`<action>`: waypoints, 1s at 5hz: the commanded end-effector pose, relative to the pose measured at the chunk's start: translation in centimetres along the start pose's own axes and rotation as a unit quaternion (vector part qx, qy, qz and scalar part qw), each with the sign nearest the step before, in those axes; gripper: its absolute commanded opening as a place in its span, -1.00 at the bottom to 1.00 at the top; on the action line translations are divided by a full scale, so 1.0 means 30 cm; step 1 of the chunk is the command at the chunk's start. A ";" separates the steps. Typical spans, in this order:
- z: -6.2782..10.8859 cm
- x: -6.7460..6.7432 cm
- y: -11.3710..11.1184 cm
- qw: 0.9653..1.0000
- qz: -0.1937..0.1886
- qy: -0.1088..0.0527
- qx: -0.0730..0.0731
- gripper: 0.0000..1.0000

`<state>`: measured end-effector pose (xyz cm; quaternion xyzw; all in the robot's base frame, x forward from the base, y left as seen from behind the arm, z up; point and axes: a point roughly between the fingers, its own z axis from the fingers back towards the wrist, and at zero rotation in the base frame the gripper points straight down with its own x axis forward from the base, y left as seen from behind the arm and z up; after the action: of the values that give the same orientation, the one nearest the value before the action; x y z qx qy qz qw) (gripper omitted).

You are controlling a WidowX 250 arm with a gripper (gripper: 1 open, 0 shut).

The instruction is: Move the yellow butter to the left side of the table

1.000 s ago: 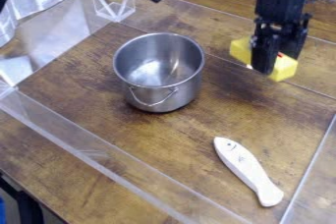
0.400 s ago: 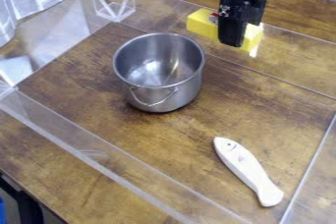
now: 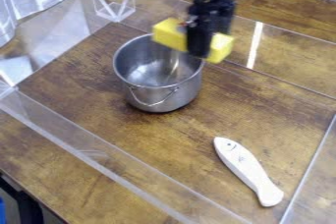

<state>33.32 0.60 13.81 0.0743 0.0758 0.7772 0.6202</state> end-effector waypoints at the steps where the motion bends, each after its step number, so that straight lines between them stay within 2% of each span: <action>1: 0.061 0.137 0.066 0.998 0.052 0.017 -0.042 -1.00; 2: 0.035 0.246 0.106 0.991 0.118 0.035 -0.043 -1.00; 3: 0.026 0.325 0.156 0.987 0.148 0.045 -0.047 -1.00; 4: 0.013 0.332 0.164 0.991 0.117 0.041 -0.042 -1.00; 5: 0.005 0.364 0.171 0.994 0.100 0.038 -0.038 -1.00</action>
<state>26.35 9.76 13.54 0.0435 0.0876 0.8373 0.5379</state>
